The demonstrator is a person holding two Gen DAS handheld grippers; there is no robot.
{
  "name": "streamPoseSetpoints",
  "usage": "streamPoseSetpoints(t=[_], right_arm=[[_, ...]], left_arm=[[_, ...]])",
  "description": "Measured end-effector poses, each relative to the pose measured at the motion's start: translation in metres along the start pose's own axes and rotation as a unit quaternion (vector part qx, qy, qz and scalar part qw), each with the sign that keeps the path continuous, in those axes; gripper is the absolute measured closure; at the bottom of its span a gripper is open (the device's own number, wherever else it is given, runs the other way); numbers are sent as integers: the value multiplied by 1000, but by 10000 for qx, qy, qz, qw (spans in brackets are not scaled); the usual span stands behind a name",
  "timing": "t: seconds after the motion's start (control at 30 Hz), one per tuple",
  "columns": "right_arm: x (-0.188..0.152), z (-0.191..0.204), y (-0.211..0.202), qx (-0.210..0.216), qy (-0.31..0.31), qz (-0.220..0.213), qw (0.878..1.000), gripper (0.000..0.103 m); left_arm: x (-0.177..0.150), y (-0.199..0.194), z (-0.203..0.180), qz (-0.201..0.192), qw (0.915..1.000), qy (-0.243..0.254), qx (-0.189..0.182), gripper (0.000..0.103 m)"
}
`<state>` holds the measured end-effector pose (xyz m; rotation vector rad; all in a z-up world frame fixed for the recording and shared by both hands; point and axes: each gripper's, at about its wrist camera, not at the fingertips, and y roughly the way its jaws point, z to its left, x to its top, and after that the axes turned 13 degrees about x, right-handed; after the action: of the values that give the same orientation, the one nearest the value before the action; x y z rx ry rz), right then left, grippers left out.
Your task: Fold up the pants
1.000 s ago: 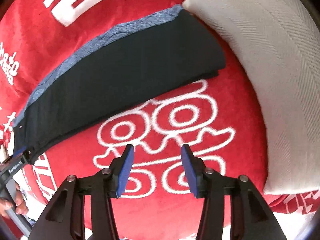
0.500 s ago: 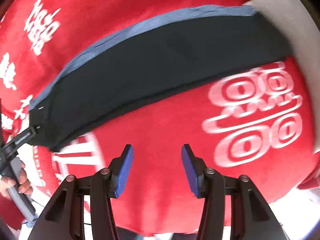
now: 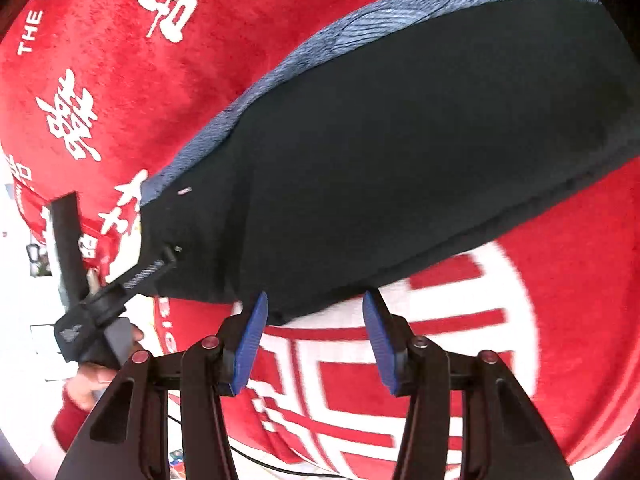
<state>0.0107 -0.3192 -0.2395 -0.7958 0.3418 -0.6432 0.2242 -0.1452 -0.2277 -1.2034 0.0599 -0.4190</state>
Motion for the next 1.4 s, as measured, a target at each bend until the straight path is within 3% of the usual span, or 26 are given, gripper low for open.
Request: streamPoseSetpoints(t=[0.1,0.23,0.4,0.43,0.47,0.5,0.6,0.7,0.8,0.9,0.97,1.07,1.13,1.27,1.4], right_arm=[[2,6,4,162,-64,-159,9997,49],[6,6,-2,390,-15,-297,9988,48],[13,-13,8,708,618,-311,9951,50],[16,-17,10,775,799,-324,9933,60],[21,-20,9,763,982,-283,9918,89],[25,-19,7,708,1014,-280,9919,93],[30,-5,-4,771,729,-322,9938,94],[18,6,-7,521,225,-213,9982,94],[4,-7,8,179,236,-36,9996,95],[-1,-9,11,155,151,-69,9997,95],[2,-6,9,137,108,4,9998,92],[3,-12,-3,-35,189,282,9994,74],[3,-11,-21,-122,75,267,9995,74],[34,5,-56,-214,-559,-101,9982,74],[88,16,-42,-576,-968,-263,9933,75]], left_arm=[[-4,10,3,32,9999,-37,-116,25],[-8,11,-1,-110,9998,117,-94,16],[-5,13,0,-75,9998,127,-130,15],[-3,12,0,-61,9998,138,-129,15],[-3,11,1,-55,9998,146,-133,15],[-3,9,2,-68,9998,158,-134,15],[-4,6,6,-167,9992,343,-143,15],[-8,11,7,-159,9981,564,-184,15],[-16,14,-4,-412,9949,918,33,14],[-22,13,-7,-630,9934,949,116,14],[-20,12,-5,-560,9943,903,82,14],[-13,6,-2,-315,9961,819,53,14],[-9,-9,-4,-414,9962,757,-71,14],[13,-34,-25,-862,9918,886,-328,14],[46,-34,-57,-923,9910,804,-542,14]])
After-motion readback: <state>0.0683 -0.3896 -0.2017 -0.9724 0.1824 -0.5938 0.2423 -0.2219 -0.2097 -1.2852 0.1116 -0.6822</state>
